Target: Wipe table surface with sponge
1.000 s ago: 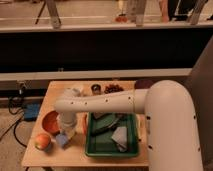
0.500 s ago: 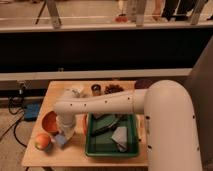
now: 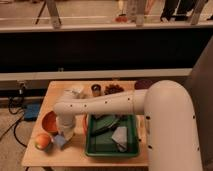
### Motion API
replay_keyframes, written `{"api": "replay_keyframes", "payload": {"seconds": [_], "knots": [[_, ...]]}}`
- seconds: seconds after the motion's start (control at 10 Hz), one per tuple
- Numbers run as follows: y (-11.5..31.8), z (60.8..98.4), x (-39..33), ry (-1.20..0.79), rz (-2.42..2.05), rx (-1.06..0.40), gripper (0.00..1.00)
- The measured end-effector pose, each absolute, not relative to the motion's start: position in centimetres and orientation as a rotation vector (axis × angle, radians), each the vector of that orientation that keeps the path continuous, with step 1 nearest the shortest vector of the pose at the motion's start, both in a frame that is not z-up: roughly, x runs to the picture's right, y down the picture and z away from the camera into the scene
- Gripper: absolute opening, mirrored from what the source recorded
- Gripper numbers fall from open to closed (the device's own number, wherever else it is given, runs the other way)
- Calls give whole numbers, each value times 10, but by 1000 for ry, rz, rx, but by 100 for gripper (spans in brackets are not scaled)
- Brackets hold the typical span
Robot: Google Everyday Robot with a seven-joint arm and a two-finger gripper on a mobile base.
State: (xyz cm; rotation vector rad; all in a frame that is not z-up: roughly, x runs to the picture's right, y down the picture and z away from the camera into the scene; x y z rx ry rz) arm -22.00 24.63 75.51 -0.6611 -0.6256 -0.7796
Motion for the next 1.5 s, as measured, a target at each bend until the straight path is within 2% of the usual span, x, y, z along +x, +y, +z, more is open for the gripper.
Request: {"api": "replay_keyframes", "payload": {"seconds": [0.2, 0.6, 1.0, 1.5], "knots": [[255, 760, -216, -667, -775, -668, 0], [268, 742, -211, -715, -797, -676, 0], [278, 733, -195, -679, -832, -709, 0], [260, 765, -161, -618, -808, -730, 0]]}}
